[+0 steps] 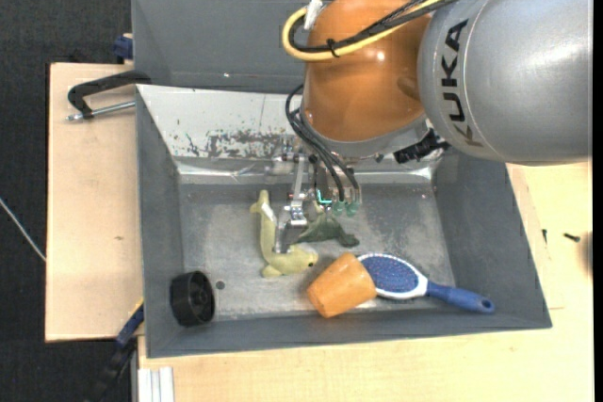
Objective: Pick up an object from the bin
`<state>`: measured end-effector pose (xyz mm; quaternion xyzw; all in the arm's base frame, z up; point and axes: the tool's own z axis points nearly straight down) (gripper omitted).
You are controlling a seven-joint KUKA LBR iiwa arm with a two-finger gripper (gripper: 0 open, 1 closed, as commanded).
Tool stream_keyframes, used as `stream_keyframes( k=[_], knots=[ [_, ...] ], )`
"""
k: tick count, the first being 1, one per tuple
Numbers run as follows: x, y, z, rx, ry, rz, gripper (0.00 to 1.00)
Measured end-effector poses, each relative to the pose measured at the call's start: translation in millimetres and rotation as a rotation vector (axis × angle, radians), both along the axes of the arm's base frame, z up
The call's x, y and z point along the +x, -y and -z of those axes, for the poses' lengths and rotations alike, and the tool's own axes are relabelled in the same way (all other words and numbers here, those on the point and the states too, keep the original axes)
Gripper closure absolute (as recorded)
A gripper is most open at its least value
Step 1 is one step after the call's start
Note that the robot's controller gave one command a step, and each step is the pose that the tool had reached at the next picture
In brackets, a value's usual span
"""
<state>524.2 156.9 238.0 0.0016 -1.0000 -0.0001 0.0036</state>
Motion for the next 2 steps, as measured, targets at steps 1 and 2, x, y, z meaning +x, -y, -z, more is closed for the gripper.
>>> stream_keyframes(
  k=[1, 2],
  knots=[
    [6.5, 32.1, 165.1, 0.003, 0.013, -0.361, 0.00],
    [8.0, 30.8, 162.7, 0.005, 0.019, -0.360, 1.00]
  ],
)
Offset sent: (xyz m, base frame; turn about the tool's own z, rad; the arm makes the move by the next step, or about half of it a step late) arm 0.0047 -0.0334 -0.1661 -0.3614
